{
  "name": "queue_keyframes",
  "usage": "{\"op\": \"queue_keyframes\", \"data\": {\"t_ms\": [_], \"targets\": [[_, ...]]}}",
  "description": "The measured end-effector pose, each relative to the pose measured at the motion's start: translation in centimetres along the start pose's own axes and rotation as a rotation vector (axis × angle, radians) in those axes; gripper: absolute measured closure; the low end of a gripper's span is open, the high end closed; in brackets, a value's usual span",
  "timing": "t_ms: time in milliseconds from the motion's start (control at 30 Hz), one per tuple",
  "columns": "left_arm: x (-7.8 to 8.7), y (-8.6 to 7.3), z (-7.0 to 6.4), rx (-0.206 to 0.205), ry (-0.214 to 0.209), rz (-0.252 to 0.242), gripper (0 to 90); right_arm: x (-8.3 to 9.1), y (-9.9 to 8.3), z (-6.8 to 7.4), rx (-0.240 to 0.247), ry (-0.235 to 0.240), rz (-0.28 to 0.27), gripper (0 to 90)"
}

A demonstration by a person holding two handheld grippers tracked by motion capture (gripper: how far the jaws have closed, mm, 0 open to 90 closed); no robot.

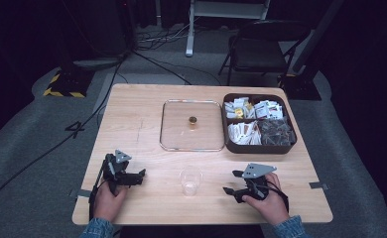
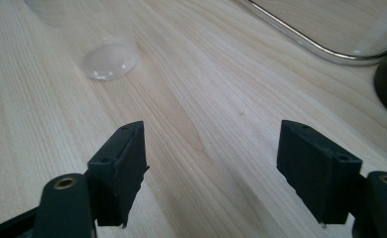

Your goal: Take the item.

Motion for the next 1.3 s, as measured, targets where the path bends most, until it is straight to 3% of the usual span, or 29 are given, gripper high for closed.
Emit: {"op": "queue_keyframes", "data": {"t_ms": [133, 400, 667, 767, 833, 967, 1100, 1300], "targets": [[0.0, 0.0, 0.0, -0.002, 0.001, 0.001, 2.0, 1.6, 0.9, -0.7, -0.030, -0.003, -0.021, 27.9], [-0.1, 0.1, 0.1, -0.008, 0.005, 0.001, 2.0, 4.0, 3.2, -1.7, -0.025, -0.020, -0.072, 28.0], [0.0, 0.0, -0.1, 0.005, 0.002, 0.001, 2.1, 5.4, 5.0, -2.8, -0.013, -0.051, -0.121, 26.2], [0.0, 0.0, -0.1, 0.004, 0.003, -0.001, 2.1, 5.5, 5.2, -3.0, -0.001, -0.054, -0.116, 25.7], [0.1, -0.1, 0.0, -0.007, 0.007, 0.002, 2.1, 5.7, 5.4, -3.6, 0.022, -0.067, -0.095, 24.7], [0.1, -0.1, 0.0, -0.006, 0.006, 0.002, 2.1, 6.1, 5.9, -4.5, 0.021, -0.076, -0.097, 24.0], [0.1, -0.1, 0.0, -0.005, 0.006, 0.001, 2.1, 6.7, 6.2, -6.7, 0.004, -0.100, -0.082, 23.0], [0.1, -0.1, 0.0, -0.005, 0.006, 0.001, 2.1, 7.5, 6.8, -8.8, -0.032, -0.122, -0.097, 22.9]]}}
Point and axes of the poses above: each handheld gripper's, and its own axes: x roughly backward along the jaws, y roughly out of its top, z roughly to its left, the point moved 10 cm from there along -x, roughly forward along the jaws, and after that the axes turned 4 degrees about z, right-handed, at the moved point
